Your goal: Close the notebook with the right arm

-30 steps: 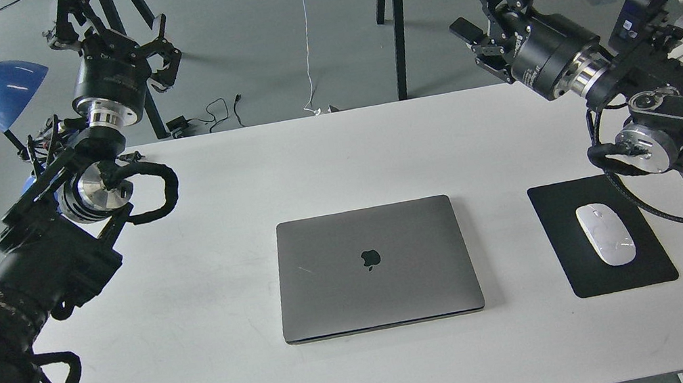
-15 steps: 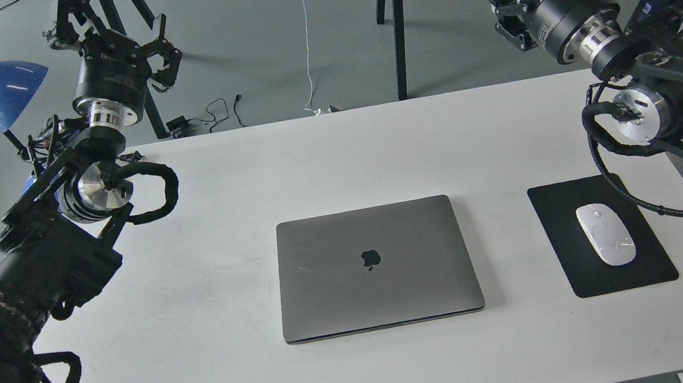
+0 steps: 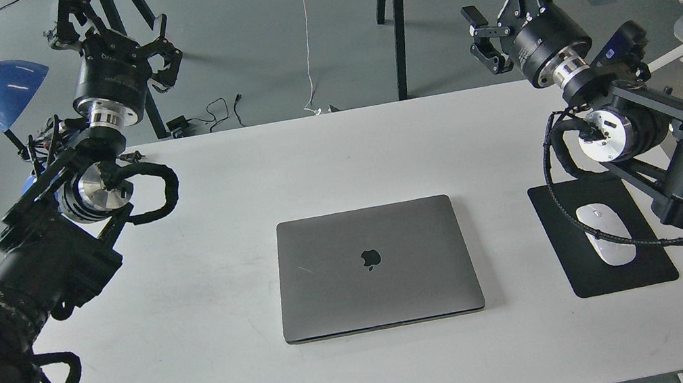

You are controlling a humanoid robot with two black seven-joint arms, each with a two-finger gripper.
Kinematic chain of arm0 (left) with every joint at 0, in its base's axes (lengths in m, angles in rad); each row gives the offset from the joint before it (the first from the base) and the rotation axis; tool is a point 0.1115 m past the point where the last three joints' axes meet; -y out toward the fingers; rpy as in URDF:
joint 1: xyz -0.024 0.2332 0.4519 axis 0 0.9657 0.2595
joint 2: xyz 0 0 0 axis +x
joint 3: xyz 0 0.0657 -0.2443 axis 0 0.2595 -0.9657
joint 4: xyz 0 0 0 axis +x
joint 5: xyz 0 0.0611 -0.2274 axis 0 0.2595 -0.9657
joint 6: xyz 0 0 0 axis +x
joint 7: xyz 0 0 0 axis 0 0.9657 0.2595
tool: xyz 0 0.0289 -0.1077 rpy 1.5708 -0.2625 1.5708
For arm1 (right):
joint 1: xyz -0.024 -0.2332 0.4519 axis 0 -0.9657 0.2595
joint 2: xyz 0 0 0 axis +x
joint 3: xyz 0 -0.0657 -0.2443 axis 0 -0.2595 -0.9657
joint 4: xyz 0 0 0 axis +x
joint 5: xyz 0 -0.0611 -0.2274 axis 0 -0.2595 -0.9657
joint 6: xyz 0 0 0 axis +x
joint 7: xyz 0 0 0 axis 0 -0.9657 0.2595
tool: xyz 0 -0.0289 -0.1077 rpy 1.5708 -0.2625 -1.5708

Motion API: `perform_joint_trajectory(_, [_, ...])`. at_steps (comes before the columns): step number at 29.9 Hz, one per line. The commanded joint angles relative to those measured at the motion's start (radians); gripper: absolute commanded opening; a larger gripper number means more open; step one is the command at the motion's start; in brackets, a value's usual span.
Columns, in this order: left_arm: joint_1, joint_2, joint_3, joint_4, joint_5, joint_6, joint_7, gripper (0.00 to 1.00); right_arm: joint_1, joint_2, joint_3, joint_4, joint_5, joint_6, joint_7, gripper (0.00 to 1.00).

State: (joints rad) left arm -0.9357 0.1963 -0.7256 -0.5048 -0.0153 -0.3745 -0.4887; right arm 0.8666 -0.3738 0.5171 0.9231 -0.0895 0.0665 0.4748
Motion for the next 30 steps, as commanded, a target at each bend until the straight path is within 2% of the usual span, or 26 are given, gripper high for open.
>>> perform_joint_trajectory(1, [0.0,0.0,0.0,0.0,0.0,0.0,0.0,1.0,-0.008,0.007,0.009,-0.004,-0.001,0.004,0.004,0.99])
perform_joint_trajectory(30, [0.0,0.0,0.0,0.0,0.0,0.0,0.0,1.0,0.048,0.0,-0.006,-0.001,-0.013,-0.008,-0.004,0.99])
